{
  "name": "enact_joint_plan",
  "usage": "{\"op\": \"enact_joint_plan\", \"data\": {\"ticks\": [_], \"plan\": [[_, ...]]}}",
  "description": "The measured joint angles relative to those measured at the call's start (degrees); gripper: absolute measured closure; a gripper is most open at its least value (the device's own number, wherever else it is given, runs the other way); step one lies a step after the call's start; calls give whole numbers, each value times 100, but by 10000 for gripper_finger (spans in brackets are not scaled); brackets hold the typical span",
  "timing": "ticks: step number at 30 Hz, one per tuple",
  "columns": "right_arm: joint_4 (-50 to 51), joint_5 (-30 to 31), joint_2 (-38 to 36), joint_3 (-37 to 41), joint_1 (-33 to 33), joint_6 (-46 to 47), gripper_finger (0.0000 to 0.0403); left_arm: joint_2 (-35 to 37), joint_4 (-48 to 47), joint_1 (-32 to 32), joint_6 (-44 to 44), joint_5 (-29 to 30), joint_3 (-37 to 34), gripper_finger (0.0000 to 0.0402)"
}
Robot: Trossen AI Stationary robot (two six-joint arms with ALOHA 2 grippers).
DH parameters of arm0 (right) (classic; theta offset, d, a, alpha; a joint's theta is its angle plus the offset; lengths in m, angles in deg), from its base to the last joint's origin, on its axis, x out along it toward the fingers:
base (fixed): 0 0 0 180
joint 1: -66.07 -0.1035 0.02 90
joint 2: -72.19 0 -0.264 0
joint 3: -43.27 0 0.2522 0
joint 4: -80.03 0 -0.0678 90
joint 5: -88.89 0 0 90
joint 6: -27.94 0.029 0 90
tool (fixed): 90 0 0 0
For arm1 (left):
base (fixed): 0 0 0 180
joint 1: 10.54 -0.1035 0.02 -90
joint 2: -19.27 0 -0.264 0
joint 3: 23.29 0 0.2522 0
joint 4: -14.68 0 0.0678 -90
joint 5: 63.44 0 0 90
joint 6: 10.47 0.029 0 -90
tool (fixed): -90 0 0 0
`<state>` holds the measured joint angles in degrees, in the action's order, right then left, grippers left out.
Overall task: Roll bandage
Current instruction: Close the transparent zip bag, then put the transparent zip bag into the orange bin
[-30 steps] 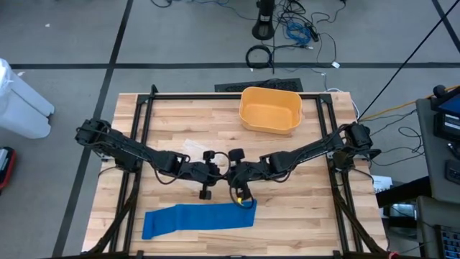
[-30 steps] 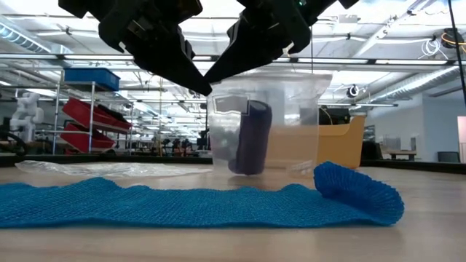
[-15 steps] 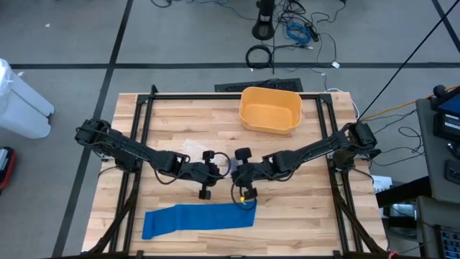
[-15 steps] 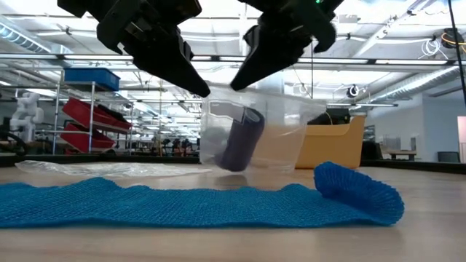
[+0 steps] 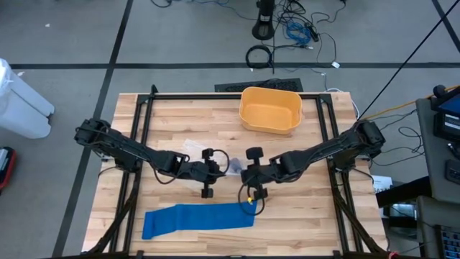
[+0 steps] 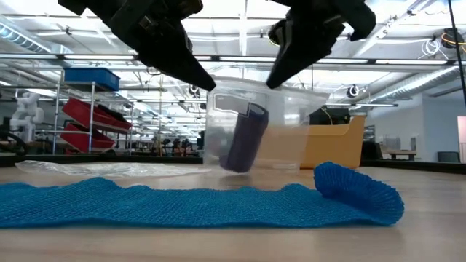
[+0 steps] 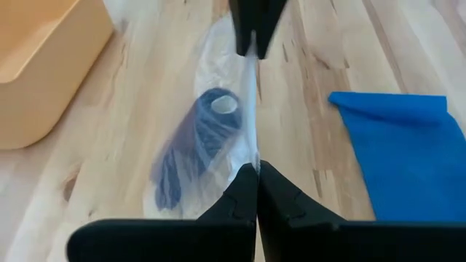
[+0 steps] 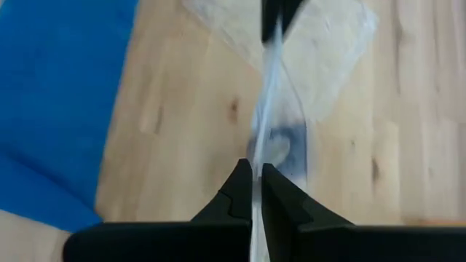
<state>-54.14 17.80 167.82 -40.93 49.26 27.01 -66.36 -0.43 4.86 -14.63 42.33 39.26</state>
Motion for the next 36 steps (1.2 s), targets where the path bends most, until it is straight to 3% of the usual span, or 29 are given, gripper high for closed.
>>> {"op": "enact_joint_plan", "data": {"ticks": [8, 24, 31, 36], "plan": [[741, 208, -243, -2, -83, 506, 401, 163, -100, 89, -2, 80, -4, 401], [1258, 268, -981, -12, -669, 1399, 396, 401, -198, 340, -3, 444, -4, 401], [1126, 1100, -1115, -2, -909, 1399, 382, 399, -269, 344, -2, 448, -13, 401], [328, 1549, -1055, -3, -880, 1108, 367, 399, -227, 343, 0, 448, -13, 401]]}}
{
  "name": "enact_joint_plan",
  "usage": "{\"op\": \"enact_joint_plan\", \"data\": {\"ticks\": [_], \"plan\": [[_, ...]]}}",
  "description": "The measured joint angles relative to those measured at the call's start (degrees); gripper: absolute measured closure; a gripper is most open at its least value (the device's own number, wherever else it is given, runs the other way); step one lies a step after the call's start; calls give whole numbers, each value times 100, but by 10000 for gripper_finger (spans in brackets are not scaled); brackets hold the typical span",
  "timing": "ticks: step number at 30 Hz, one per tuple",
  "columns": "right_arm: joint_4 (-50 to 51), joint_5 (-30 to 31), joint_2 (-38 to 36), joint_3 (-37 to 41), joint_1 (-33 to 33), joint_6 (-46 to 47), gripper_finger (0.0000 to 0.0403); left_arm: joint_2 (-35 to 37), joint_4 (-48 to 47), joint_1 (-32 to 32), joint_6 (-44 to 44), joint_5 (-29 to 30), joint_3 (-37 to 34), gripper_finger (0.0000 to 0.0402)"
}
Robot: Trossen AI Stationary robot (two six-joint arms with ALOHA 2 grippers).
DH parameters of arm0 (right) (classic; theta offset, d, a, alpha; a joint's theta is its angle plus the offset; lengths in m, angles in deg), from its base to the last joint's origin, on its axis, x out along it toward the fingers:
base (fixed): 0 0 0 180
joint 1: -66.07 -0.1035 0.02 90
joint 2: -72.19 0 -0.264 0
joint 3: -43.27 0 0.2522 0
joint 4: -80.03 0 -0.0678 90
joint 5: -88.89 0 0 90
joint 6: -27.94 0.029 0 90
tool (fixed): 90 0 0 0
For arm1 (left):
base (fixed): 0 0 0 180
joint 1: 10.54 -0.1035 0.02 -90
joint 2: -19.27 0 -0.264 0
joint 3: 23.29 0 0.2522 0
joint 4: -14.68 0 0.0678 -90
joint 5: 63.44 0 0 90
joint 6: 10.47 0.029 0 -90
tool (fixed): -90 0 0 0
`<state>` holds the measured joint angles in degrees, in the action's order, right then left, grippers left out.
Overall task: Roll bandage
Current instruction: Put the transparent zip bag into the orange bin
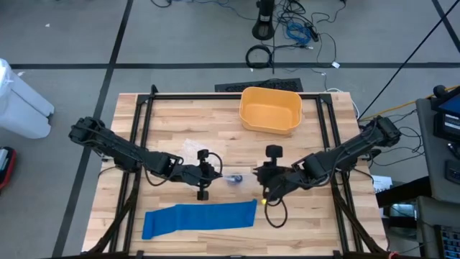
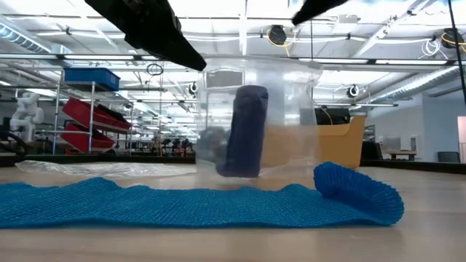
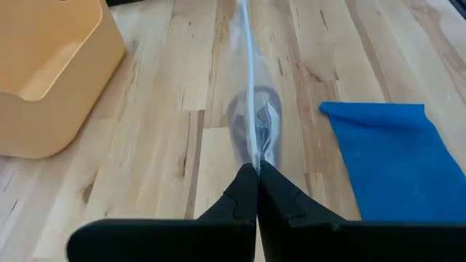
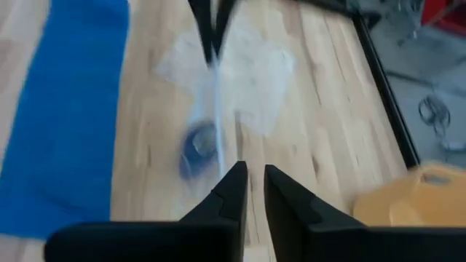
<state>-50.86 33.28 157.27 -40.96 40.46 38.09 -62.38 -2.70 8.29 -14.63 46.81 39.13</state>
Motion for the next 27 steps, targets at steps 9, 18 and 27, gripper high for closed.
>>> {"op": "enact_joint_plan", "data": {"ticks": [9, 18, 27], "plan": [[-1099, -337, 586, -1, 114, -951, 274, 0, 24, 0, 0, 0, 0, 401], [-1085, -1460, 1061, 1, 856, -1063, 225, 0, 18, 11, -2, -22, 0, 401], [-826, -2269, 948, -1, 1100, -1033, 379, 0, 9, 11, -4, -52, 2, 401]]}}
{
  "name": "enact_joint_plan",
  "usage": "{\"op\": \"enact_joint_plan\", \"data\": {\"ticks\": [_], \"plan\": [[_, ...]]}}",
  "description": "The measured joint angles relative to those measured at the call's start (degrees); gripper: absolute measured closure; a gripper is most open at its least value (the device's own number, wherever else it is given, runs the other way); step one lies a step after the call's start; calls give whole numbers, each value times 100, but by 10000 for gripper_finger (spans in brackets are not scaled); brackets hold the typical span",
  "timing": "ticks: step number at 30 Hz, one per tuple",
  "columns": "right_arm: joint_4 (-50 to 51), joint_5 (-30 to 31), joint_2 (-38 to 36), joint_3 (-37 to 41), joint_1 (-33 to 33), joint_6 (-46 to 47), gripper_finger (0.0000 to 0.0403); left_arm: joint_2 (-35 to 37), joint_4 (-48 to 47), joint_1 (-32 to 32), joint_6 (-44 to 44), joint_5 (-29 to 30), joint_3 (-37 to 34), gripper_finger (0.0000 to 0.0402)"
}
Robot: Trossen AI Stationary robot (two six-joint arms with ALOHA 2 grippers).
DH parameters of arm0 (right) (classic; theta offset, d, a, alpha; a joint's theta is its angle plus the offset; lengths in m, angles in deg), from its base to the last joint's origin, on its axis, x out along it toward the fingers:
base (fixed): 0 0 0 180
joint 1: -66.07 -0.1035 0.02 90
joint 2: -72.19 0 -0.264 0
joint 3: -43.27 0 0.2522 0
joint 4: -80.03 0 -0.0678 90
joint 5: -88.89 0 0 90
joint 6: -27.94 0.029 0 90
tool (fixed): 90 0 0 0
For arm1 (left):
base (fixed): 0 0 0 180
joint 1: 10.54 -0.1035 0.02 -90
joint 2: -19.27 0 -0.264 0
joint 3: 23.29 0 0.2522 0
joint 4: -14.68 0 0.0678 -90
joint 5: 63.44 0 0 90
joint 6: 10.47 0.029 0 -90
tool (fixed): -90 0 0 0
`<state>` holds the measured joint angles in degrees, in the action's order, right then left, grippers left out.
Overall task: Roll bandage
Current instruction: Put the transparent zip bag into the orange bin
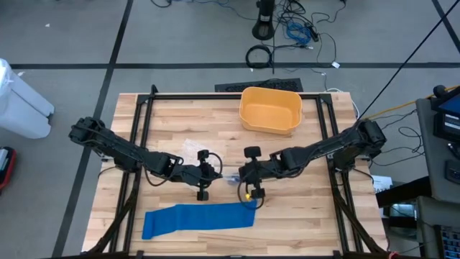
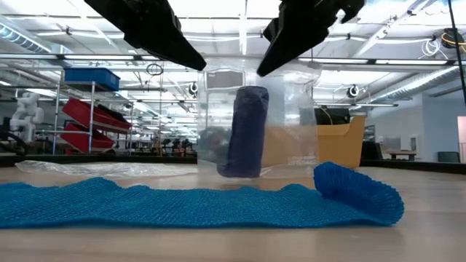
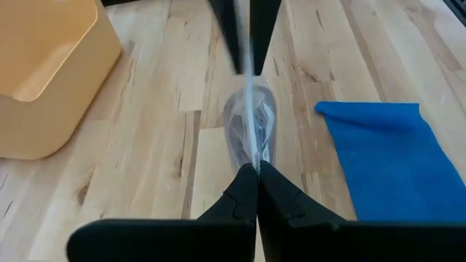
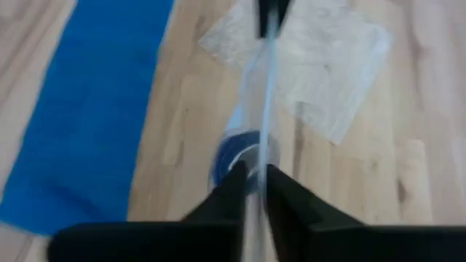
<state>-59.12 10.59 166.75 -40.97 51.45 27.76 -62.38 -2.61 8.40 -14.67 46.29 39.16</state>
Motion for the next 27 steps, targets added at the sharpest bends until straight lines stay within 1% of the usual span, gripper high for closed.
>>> {"op": "enact_joint_plan", "data": {"ticks": [1, 4, 7, 9, 12, 14, 18, 20, 22, 25, 27], "plan": [[50, -90, -17, 0, -1, -66, 390, 0, 2, 0, 0, 0, 0, 401], [207, -129, -26, -4, -1, -206, 399, -2, 2, 0, -97, -15, 0, 402], [309, -129, -32, -22, -1, -301, 401, -2, 19, 0, -385, -316, 2, 397], [561, -94, -32, -137, 9, -309, 402, -2, 21, 0, -450, -383, 2, 385], [1059, 187, -36, -409, 27, -311, 402, -2, 12, 0, -463, -401, 4, 349], [1397, 380, -37, -670, 41, -340, 403, -2, -51, 0, -577, -488, 4, 318], [2111, 675, -41, -1208, 98, -420, 403, -4, -312, 0, -746, -462, 4, 256], [2539, 880, -51, -1464, 174, -469, 403, -7, -455, -16, -885, -281, 4, 233], [3008, 1181, -80, -1692, 295, -548, 403, -5, -598, -51, -1157, 52, 4, 221], [3545, 1658, -246, -1851, 523, -745, 403, -2, -766, -113, -1363, 357, 2, 216], [3664, 1743, -485, -1851, 728, -862, 403, 65, -872, -136, -1395, 369, 2, 216]]}}
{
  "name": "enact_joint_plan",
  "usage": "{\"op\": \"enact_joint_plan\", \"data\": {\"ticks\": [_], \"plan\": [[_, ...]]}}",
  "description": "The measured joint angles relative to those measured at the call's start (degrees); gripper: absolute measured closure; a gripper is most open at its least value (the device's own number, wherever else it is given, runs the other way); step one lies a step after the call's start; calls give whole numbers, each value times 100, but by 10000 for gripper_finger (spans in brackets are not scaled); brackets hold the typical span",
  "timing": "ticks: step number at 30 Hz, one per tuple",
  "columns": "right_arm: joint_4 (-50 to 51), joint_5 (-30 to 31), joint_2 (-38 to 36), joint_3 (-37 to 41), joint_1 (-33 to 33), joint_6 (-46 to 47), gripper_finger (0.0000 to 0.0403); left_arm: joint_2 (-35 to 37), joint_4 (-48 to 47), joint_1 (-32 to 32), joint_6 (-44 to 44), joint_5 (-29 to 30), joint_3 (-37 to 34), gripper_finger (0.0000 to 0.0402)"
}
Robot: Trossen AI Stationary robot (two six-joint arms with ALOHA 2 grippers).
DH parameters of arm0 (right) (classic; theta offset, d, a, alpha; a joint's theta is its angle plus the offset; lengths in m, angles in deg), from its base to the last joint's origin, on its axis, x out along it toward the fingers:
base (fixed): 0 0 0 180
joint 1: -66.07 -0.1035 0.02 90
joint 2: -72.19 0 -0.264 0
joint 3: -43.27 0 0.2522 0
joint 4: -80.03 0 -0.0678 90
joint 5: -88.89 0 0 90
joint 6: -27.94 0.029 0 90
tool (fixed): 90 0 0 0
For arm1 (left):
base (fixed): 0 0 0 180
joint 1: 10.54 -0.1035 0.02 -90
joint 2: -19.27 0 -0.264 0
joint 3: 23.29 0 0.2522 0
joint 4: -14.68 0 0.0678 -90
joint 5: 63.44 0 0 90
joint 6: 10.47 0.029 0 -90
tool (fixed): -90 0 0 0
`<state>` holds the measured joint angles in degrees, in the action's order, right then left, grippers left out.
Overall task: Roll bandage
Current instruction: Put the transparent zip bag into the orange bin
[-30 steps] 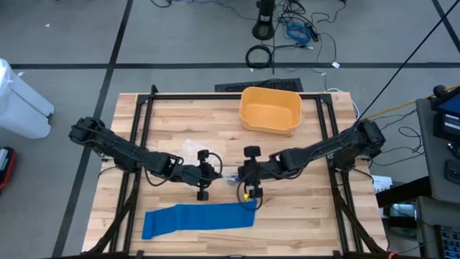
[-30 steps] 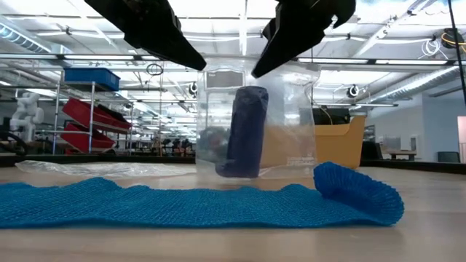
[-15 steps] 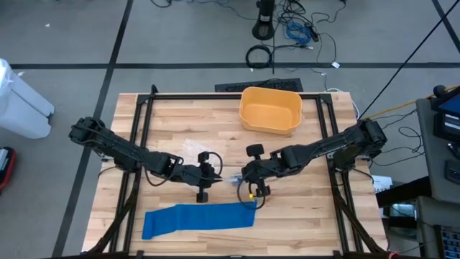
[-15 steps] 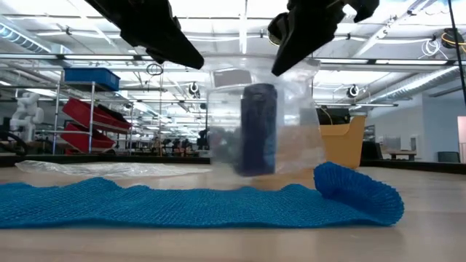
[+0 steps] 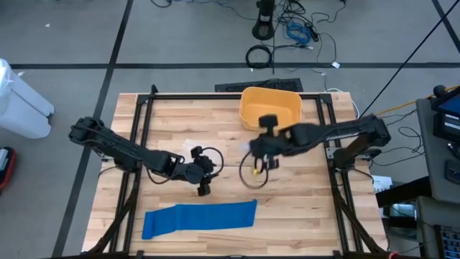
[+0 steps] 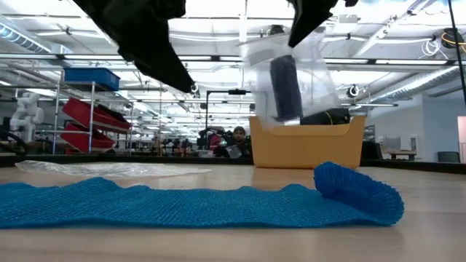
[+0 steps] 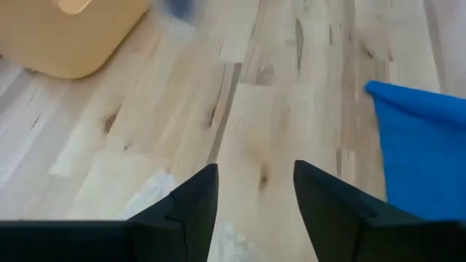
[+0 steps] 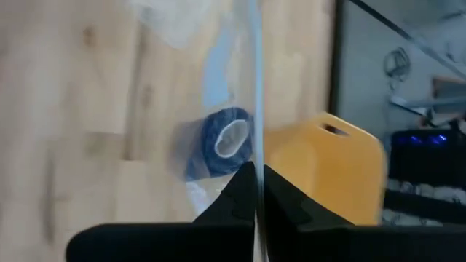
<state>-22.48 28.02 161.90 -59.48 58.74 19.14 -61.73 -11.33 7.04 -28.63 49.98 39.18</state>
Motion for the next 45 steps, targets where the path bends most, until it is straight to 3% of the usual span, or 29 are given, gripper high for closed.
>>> {"op": "enact_joint_plan", "data": {"ticks": [6, 13, 19, 23, 30, 37, 45], "plan": [[82, -51, -1056, -6, 835, -189, 403, 297, -401, 64, 48, 48, 1, 215], [-232, -1003, -1717, -9, 1991, -640, 403, 518, -287, 278, 361, 176, 0, 215], [-488, -1619, -1482, 73, 2954, -1310, 403, 619, -276, 297, 387, 314, 0, 215], [-694, -2381, -1216, 101, 3702, -1707, 403, 703, -363, 361, 388, 314, 0, 215], [-907, -2944, -817, 102, 4682, -1934, 403, 836, -507, 622, 400, 314, -2, 215], [-1114, -3657, -358, 103, 5298, -1943, 403, 997, -532, 773, 362, 493, -2, 215], [-1332, -3786, -82, 268, 5652, -2044, 403, 995, -532, 833, 346, 555, -2, 215]]}}
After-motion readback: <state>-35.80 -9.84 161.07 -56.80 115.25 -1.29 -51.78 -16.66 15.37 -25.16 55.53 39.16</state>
